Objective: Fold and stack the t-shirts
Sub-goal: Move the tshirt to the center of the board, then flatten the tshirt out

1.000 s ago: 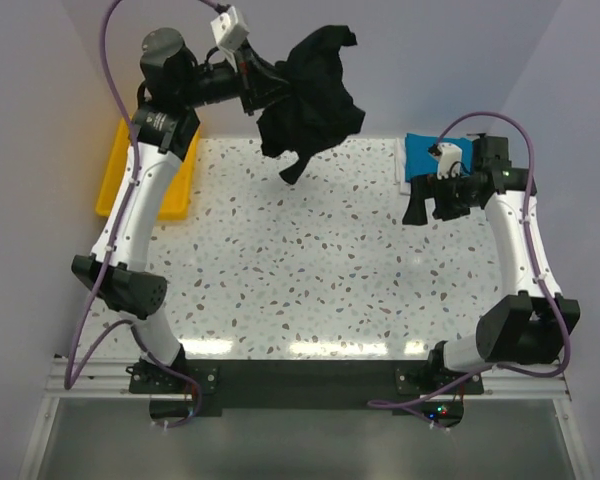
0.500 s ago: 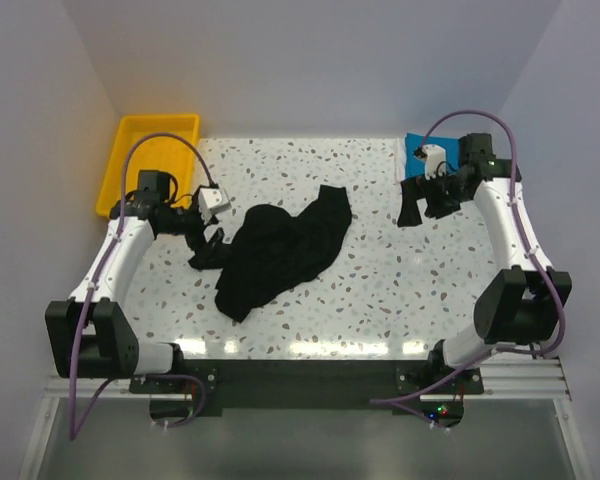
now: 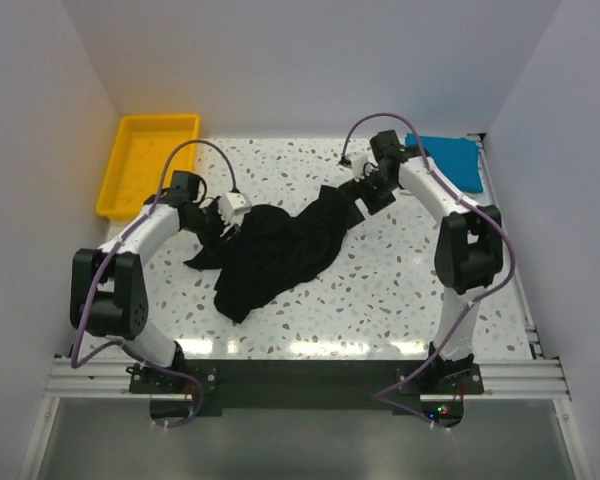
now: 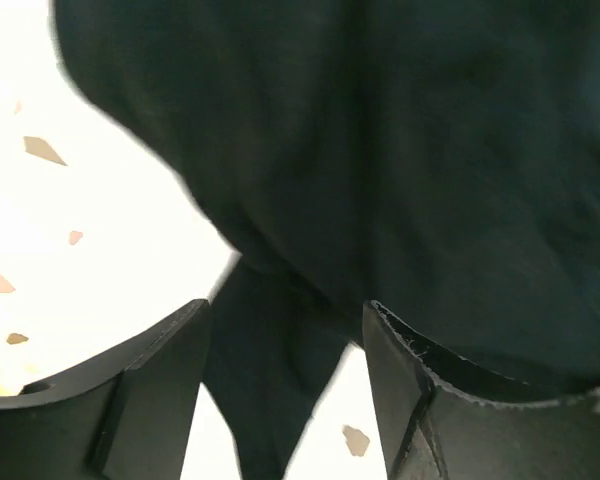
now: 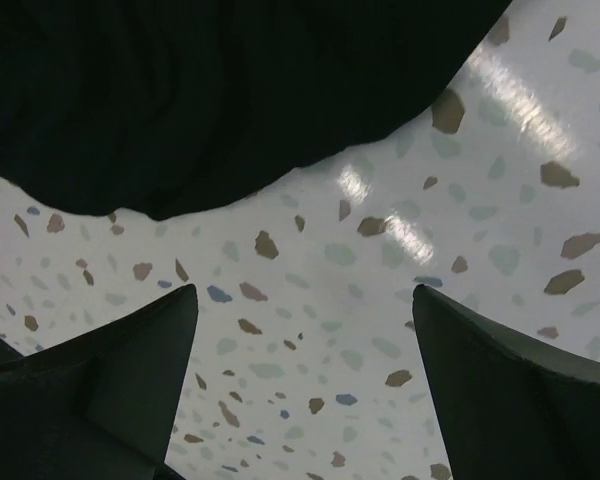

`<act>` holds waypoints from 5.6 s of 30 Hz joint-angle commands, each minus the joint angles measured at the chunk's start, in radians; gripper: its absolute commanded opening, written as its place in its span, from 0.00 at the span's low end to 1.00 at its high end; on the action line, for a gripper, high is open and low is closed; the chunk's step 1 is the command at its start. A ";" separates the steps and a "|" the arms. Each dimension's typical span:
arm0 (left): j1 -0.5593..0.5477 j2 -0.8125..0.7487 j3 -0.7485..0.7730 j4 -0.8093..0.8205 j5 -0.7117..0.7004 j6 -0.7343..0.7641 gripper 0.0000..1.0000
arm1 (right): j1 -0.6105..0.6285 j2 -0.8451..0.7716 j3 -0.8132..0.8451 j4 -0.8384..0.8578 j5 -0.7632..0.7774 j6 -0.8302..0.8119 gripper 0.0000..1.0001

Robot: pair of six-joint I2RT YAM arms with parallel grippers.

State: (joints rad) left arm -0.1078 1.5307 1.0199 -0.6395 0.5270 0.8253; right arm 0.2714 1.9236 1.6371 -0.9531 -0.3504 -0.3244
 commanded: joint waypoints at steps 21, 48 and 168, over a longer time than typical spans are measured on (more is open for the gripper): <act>-0.193 0.298 0.295 0.047 0.005 -0.266 0.34 | 0.009 0.477 0.468 0.073 0.016 0.186 0.50; -0.356 -0.086 0.159 -0.117 0.068 -0.138 0.55 | -0.035 0.002 -0.071 0.050 0.037 -0.062 0.00; -0.111 -0.428 0.401 -0.238 -0.231 -0.489 0.00 | -0.146 -0.685 -0.303 0.022 0.099 -0.240 0.00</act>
State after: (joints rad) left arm -0.0723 0.9840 1.4872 -0.7597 0.3645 0.2989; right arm 0.1242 1.1172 1.3151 -0.8898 -0.1989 -0.5545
